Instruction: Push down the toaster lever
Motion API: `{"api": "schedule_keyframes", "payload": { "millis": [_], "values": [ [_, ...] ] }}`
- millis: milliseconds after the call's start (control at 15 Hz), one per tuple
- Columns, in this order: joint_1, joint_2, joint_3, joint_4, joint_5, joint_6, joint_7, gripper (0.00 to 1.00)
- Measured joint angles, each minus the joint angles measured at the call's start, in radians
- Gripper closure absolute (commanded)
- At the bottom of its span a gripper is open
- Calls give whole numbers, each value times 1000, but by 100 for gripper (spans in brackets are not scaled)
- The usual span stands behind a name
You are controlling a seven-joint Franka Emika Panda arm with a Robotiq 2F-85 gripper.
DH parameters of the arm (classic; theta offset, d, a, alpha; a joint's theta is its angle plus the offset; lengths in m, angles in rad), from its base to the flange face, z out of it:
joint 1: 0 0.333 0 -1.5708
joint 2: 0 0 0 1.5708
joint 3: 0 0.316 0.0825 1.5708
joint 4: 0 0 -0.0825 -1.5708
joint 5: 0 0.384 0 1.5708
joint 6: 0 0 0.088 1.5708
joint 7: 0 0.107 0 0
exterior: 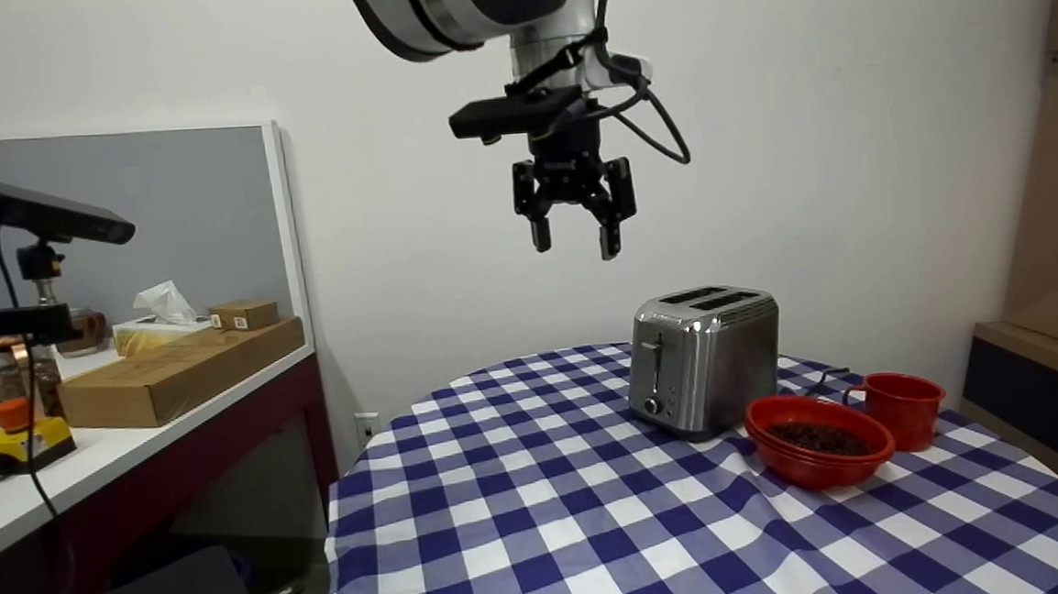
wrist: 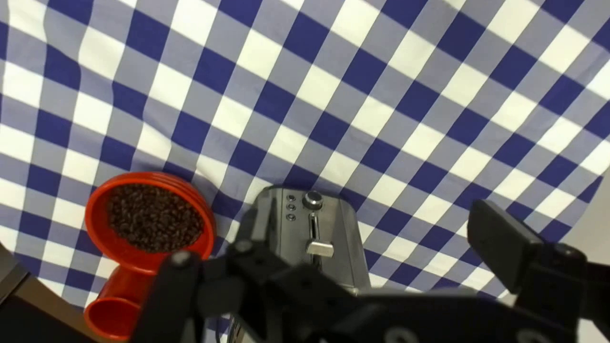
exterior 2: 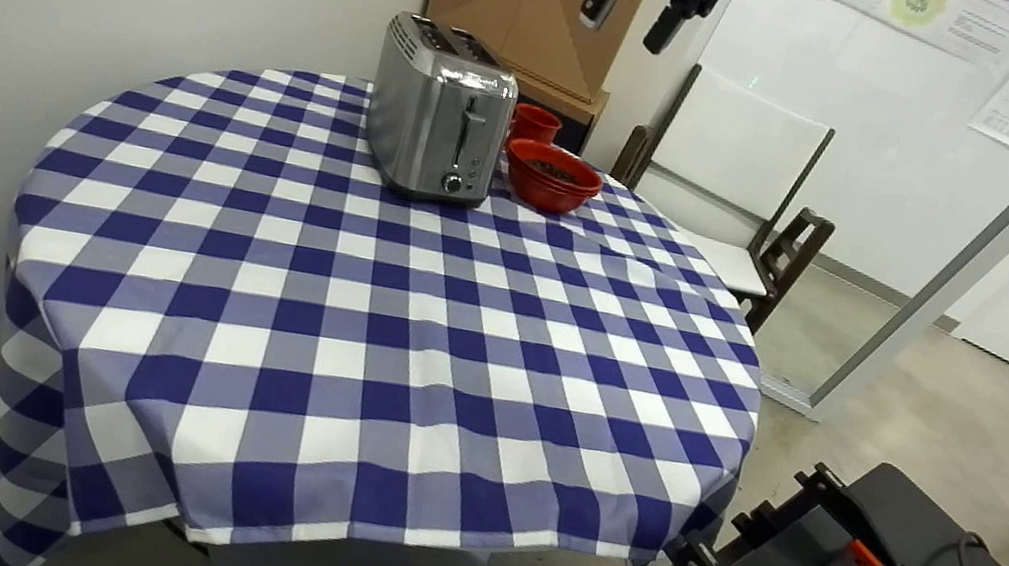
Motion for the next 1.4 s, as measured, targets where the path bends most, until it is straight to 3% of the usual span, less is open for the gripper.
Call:
{"api": "schedule_keyframes", "payload": {
  "millis": [267, 333, 467, 1067, 1400],
  "values": [
    [7, 213, 11, 204, -188, 38, 127, 4],
    [13, 257, 11, 247, -225, 45, 157, 27],
    [27, 331, 10, 317, -269, 57, 205, 31],
    [84, 510, -35, 467, -289, 117, 301, 99],
    [97, 554, -73, 472, -299, 170, 302, 100]
  ]
}}
